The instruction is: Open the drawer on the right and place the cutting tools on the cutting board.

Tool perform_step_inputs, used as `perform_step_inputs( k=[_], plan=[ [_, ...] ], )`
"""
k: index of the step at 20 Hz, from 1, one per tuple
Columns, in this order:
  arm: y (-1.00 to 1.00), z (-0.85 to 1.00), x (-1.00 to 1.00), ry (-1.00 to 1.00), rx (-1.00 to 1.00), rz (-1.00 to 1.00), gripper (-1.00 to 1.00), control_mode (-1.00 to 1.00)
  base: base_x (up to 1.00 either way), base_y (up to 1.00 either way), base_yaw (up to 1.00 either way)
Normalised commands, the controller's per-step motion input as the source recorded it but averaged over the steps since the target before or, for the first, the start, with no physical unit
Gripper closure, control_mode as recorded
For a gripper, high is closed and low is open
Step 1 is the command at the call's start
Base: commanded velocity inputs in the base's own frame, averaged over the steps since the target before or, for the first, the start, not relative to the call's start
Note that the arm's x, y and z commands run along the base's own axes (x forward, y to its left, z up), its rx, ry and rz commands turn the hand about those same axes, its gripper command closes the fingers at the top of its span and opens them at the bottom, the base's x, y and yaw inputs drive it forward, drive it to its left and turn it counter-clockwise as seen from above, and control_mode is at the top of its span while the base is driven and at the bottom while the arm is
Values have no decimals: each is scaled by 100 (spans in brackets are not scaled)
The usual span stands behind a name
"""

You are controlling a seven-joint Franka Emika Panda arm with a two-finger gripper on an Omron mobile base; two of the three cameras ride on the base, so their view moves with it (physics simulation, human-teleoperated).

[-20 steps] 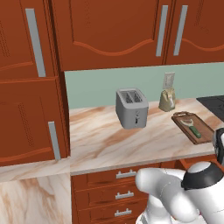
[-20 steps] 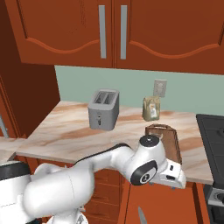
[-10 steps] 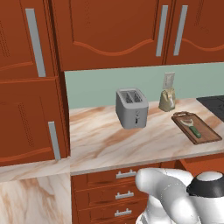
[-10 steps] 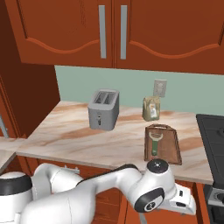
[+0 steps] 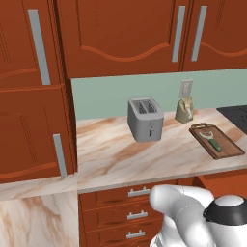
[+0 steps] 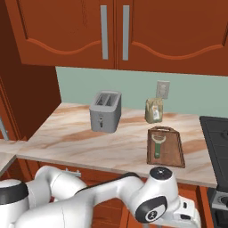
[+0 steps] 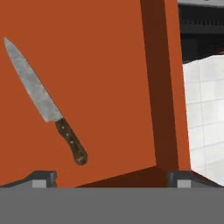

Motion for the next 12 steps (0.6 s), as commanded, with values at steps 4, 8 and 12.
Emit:
perform_step_inputs(
  k=[4,8,12],
  plan=[
    [19,-13,-42,0,11,2,-100,-100,0,0,0],
    [13,-20,-14,0,24,0,-100,-100,0,0,0],
    [26,-31,2,0,24,0,-100,-100,0,0,0]
  ],
)
